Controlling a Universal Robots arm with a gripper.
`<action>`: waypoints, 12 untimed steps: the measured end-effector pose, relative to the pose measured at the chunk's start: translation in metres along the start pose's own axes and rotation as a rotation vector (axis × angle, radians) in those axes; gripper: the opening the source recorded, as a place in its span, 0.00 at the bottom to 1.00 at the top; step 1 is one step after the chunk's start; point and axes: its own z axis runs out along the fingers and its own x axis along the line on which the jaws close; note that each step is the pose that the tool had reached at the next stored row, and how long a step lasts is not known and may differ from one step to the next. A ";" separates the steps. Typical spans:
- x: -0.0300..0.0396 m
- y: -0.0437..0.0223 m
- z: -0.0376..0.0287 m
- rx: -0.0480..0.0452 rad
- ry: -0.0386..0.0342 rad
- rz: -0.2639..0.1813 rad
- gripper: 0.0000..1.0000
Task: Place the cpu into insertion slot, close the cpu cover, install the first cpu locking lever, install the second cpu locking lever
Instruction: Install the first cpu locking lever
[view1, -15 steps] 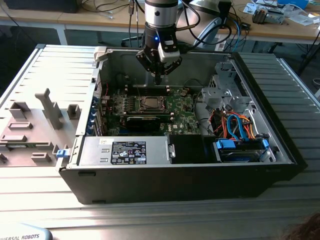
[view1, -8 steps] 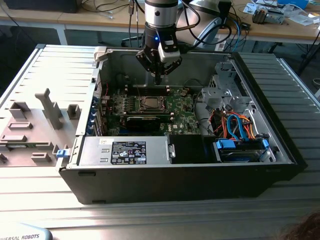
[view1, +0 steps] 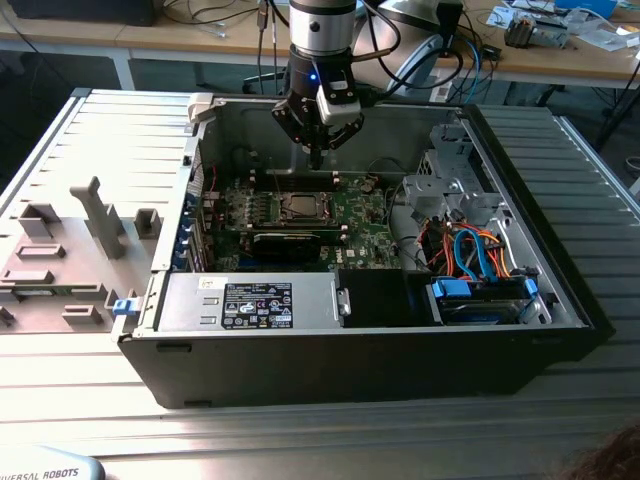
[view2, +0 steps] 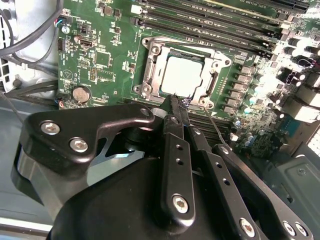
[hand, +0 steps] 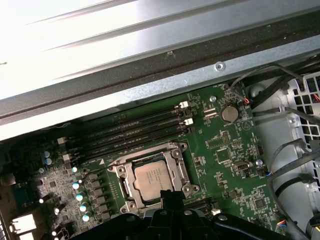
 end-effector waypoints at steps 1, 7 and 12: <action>0.0000 0.0000 0.0000 -0.0001 -0.0001 -0.001 0.11; 0.0000 0.0000 0.0000 -0.0003 -0.0002 -0.008 0.11; 0.0000 0.0000 0.0000 -0.0005 -0.0003 -0.012 0.11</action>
